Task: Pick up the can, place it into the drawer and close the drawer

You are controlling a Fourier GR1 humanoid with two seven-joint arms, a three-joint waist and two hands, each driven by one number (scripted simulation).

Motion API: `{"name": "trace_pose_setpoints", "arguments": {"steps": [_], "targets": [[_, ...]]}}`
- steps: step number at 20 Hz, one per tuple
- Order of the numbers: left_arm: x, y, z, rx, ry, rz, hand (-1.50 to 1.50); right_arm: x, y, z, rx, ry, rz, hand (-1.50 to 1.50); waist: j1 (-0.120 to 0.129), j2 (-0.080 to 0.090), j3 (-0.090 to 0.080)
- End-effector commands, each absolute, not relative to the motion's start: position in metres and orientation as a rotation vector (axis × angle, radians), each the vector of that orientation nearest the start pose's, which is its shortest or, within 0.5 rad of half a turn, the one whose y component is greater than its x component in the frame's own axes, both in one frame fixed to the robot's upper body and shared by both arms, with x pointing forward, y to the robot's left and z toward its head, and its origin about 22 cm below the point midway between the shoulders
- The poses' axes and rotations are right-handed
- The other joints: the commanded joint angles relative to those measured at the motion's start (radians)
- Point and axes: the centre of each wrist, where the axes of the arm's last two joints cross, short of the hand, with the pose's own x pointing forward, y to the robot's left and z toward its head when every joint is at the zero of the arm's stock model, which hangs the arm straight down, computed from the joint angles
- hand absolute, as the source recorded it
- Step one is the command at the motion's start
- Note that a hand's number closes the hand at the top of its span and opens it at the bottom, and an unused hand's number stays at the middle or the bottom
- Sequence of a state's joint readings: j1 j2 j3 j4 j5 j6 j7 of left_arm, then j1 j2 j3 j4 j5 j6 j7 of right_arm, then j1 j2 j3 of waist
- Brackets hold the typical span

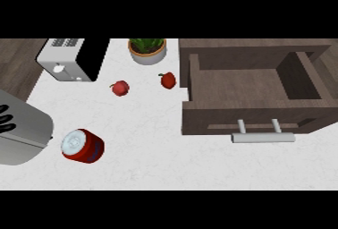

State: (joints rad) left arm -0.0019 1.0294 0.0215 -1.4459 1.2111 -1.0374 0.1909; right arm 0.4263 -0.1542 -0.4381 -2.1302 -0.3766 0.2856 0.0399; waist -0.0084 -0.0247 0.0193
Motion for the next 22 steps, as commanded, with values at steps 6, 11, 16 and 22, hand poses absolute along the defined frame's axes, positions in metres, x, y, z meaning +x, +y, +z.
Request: {"name": "trace_pose_setpoints", "arguments": {"steps": [6, 11, 16, 22], "targets": [[0.254, 0.422, 0.09, -0.814, -1.31, -0.598, -1.5, 0.11, -0.362, 0.086, -0.166, -1.778, -0.072, -1.5, -0.026, 0.032, -0.021], [0.242, 0.41, 0.071, -0.792, -1.303, -0.594, -1.5, 0.103, -0.37, 0.095, -0.168, -1.783, -0.086, -1.5, -0.027, 0.031, -0.023], [0.264, 0.407, 0.051, -0.726, -1.311, -0.589, -1.5, 0.103, -0.369, 0.087, -0.179, -1.778, -0.079, -1.5, -0.018, 0.03, -0.021], [0.269, 0.388, 0.0, -0.707, -1.319, -0.539, -1.5, 0.09, -0.375, 0.097, -0.188, -1.782, -0.092, -1.5, -0.01, 0.028, -0.022]]}}
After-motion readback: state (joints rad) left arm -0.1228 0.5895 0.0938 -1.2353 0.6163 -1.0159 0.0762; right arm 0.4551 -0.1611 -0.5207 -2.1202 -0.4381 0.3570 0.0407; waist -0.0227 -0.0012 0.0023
